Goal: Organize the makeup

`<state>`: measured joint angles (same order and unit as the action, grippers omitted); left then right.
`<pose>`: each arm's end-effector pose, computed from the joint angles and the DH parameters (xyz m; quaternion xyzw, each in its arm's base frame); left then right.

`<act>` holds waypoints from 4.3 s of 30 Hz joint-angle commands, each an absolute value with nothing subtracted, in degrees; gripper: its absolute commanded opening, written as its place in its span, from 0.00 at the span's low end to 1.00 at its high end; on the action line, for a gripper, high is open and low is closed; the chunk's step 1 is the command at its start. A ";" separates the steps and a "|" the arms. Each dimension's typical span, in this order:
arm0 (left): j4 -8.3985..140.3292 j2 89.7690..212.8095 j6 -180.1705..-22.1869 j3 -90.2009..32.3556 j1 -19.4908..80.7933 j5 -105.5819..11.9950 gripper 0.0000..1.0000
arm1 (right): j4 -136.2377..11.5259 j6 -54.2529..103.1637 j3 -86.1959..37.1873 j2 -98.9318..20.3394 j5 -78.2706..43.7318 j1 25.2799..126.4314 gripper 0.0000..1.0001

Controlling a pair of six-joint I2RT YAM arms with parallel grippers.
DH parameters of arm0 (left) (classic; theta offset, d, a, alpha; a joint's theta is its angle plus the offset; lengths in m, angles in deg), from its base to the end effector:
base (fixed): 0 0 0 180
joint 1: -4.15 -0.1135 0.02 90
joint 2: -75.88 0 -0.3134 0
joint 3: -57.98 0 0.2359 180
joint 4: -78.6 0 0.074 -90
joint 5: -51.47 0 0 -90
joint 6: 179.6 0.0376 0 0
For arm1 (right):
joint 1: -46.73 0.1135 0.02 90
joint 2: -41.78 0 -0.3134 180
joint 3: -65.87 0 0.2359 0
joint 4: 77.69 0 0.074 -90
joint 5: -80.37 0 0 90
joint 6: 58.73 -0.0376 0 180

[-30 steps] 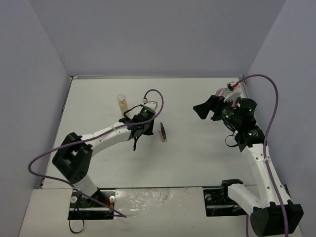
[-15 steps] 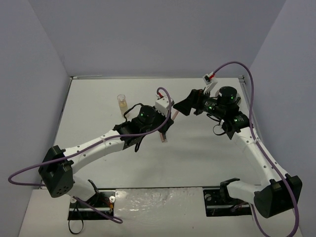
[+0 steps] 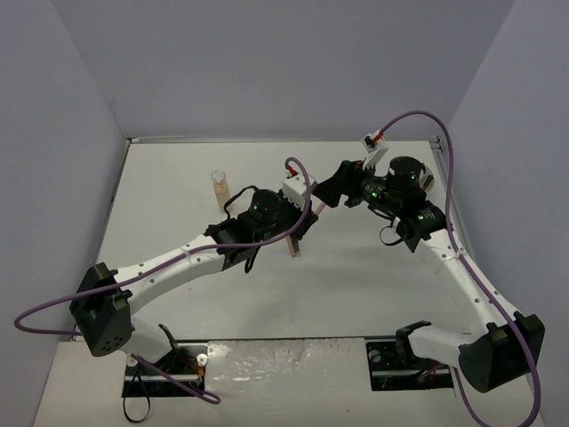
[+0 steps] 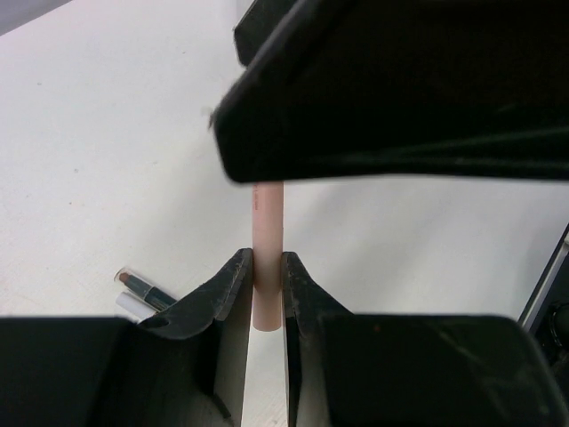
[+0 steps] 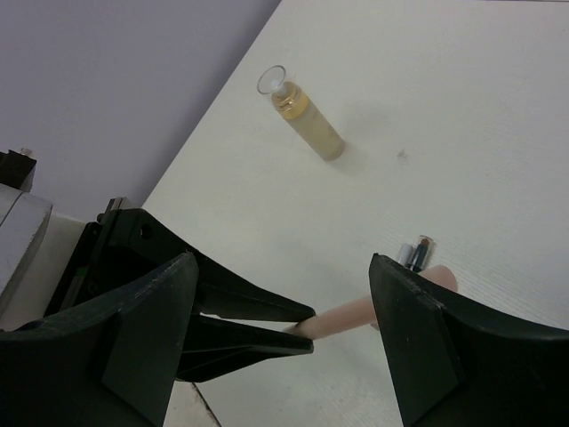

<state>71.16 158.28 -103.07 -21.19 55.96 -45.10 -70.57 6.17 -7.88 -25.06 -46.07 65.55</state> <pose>0.1966 -0.2569 0.3902 0.2869 0.7139 -0.3809 0.5128 0.2154 0.0970 0.4296 -0.1835 0.6840 0.4561 0.5390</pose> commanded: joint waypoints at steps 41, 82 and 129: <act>85.87 161.47 -106.17 -26.60 57.33 -45.12 0.18 | -71.35 9.26 -6.96 -20.86 -37.26 61.53 0.00; 62.89 159.20 -122.00 -14.55 42.56 -28.00 0.97 | -93.91 18.98 -17.39 -51.06 -17.10 25.99 0.00; 62.02 163.49 -127.37 -15.80 43.00 -30.90 0.97 | -82.09 20.23 -20.97 -45.70 -24.74 28.94 0.74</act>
<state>62.65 163.66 -125.04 -11.76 42.78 -31.24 -81.91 21.11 -20.44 -55.24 -25.21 26.85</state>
